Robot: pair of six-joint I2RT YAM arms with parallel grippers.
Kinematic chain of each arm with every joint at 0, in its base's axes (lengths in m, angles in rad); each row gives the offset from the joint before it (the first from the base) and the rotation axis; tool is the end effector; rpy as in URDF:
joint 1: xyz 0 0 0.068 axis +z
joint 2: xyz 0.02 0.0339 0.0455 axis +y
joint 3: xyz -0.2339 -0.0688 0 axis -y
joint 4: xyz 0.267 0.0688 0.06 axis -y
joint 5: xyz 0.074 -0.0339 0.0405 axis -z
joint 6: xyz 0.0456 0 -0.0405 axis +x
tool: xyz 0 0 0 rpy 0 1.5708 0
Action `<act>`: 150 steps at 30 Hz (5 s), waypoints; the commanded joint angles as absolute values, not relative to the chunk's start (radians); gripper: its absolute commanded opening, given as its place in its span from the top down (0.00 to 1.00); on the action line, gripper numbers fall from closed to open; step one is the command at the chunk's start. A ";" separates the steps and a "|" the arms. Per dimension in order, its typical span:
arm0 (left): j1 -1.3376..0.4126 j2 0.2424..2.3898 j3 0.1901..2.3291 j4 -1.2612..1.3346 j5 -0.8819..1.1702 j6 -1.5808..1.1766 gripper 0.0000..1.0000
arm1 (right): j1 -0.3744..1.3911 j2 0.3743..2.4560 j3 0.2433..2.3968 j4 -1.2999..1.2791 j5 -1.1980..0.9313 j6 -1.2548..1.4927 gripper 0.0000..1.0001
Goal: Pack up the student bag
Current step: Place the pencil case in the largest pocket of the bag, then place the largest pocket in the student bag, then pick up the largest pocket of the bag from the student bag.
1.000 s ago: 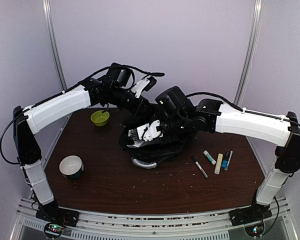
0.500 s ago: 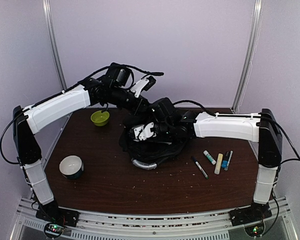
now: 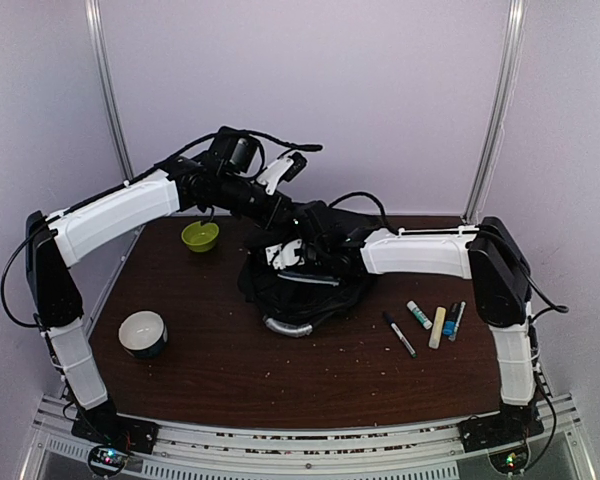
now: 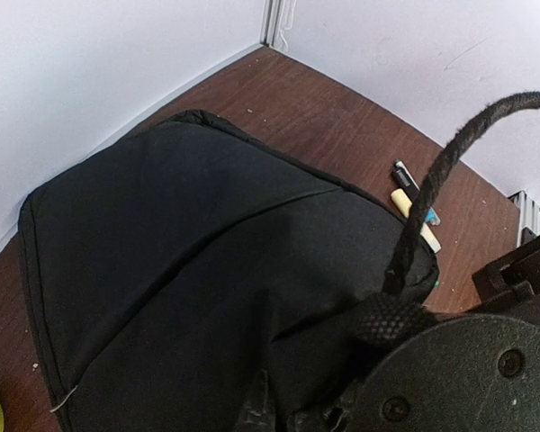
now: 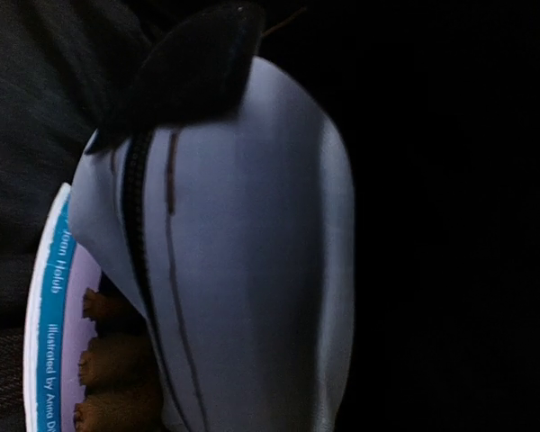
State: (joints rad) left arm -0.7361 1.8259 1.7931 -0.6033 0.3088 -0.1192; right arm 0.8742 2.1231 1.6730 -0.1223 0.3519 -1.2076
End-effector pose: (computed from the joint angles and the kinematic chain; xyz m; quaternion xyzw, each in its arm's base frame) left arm 0.3185 -0.3072 0.3213 0.3338 0.8195 -0.3096 0.3481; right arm 0.3376 0.3791 0.1872 -0.7035 0.5092 -0.2298 0.4393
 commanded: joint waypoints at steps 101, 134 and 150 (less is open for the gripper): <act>-0.877 1.689 1.267 -0.306 0.247 -0.293 0.77 | 0.646 1.620 1.471 -0.820 -0.589 -0.637 0.44; -0.430 1.316 0.784 -0.252 0.107 -0.251 0.58 | 0.600 1.701 1.472 -0.581 -0.500 -0.377 0.44; -0.491 1.670 0.885 -0.040 0.200 -0.139 0.56 | 0.600 1.704 1.430 -0.609 -0.545 -0.388 0.45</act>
State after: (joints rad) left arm -0.4911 1.6333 0.8761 -0.1398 0.1875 -0.1905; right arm 0.6033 1.7298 1.4475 -0.6090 -0.5274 -0.3927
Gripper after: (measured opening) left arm 0.444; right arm 0.550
